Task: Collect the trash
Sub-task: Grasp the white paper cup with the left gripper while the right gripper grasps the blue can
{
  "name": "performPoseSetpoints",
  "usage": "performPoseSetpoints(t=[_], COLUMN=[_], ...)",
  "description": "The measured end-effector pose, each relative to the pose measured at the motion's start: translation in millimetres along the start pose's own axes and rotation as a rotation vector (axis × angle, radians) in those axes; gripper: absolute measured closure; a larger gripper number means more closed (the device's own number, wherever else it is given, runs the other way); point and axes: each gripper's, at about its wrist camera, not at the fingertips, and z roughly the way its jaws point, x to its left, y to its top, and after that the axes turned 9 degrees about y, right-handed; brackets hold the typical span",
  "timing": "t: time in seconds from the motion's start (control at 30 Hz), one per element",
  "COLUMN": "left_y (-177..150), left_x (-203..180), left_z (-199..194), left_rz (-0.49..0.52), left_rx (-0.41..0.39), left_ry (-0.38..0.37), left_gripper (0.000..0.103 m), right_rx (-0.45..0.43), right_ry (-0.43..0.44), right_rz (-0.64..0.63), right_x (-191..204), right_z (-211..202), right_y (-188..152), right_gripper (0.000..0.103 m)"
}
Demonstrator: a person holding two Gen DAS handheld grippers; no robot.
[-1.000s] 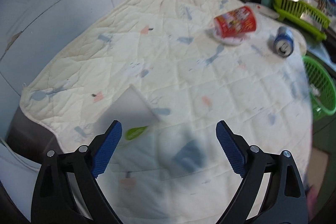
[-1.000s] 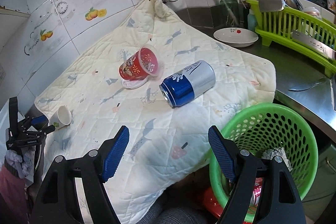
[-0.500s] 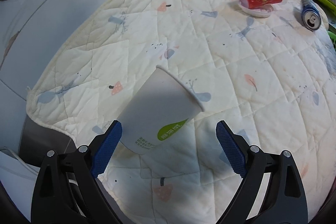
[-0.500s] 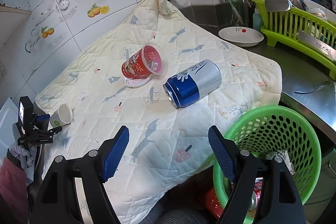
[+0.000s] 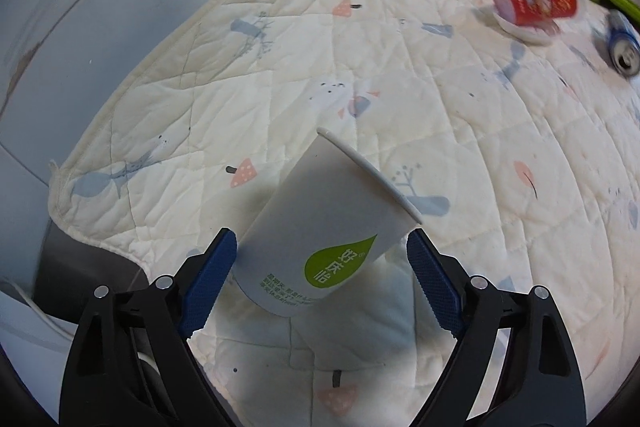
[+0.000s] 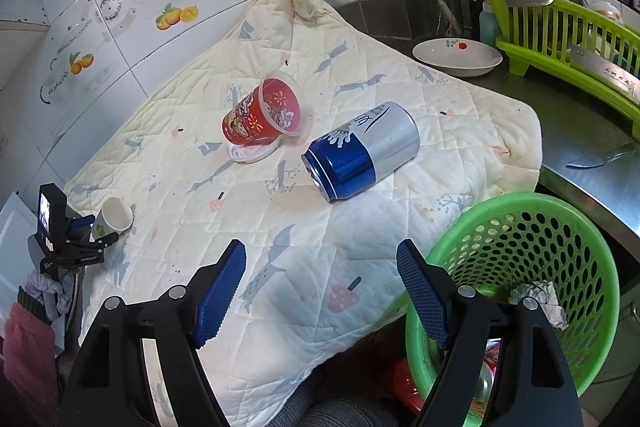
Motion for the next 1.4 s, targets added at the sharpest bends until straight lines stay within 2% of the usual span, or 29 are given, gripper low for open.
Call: performPoseSetpoints(t=[0.17, 0.27, 0.43, 0.53, 0.63, 0.87, 0.97, 1.27, 1.4], left_y=[4, 5, 5, 6, 9, 8, 8, 6, 7], left_x=[1, 3, 0, -1, 2, 5, 13, 4, 3], left_z=[7, 12, 12, 11, 8, 8, 7, 1, 2], left_rz=[-0.001, 0.004, 0.005, 0.005, -0.025, -0.069, -0.113, -0.113, -0.103], left_rx=[-0.007, 0.005, -0.012, -0.019, -0.024, -0.018, -0.01, -0.008, -0.007], left_ry=[0.012, 0.038, 0.054, 0.065, 0.041, -0.004, -0.066, -0.158, -0.163], left_gripper=[0.021, 0.026, 0.029, 0.037, 0.043, 0.045, 0.046, 0.046, 0.045], right_rx=[0.012, 0.02, 0.032, 0.039, 0.033, 0.011, 0.003, 0.002, 0.007], right_ry=[0.004, 0.007, 0.031, 0.04, 0.061, 0.123, 0.137, 0.119, 0.138], right_rz=[0.006, 0.019, 0.102, 0.16, 0.221, 0.421, 0.506, 0.62, 0.656], right_x=[-1, -4, -21, -31, -41, -68, -81, -105, -112], right_z=[8, 13, 29, 41, 50, 78, 92, 121, 131], right_y=[2, 4, 14, 24, 36, 63, 69, 75, 74], right_gripper=[0.028, 0.028, 0.028, 0.028, 0.028, 0.028, 0.028, 0.029, 0.029])
